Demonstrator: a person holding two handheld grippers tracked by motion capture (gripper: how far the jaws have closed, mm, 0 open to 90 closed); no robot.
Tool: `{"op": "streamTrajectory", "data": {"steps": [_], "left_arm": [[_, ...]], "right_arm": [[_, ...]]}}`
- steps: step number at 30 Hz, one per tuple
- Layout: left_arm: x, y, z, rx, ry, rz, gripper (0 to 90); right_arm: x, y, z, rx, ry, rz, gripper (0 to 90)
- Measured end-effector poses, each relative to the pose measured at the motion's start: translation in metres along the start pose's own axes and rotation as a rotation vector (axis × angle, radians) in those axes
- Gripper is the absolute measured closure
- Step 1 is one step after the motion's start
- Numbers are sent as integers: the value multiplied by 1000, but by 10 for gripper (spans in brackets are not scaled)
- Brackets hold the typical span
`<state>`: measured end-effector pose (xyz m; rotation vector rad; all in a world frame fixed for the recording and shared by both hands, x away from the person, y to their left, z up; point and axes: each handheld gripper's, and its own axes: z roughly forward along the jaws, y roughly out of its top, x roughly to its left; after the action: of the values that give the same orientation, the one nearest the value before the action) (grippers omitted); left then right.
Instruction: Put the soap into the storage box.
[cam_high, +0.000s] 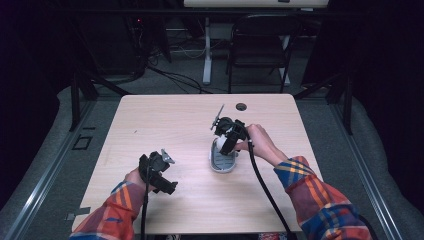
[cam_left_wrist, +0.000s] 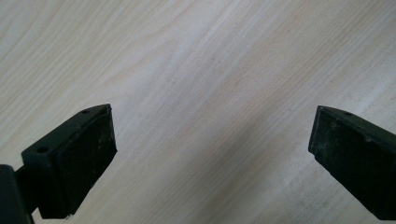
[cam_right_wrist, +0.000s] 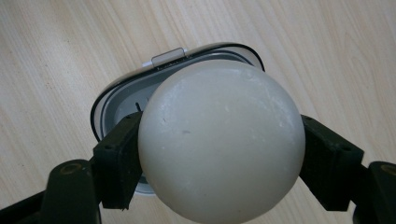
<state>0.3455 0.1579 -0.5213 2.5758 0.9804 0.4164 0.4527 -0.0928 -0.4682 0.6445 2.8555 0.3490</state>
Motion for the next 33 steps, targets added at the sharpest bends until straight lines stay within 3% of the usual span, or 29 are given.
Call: {"op": "streamTrajectory", "data": {"steps": [18,33], "left_arm": [[0,0,0,-1,0,4,7],[0,0,0,0,-1,4,7]], "right_arm": [[3,10,23,53,22,-22,239],[5,8,38,84,41,-18,238]]}}
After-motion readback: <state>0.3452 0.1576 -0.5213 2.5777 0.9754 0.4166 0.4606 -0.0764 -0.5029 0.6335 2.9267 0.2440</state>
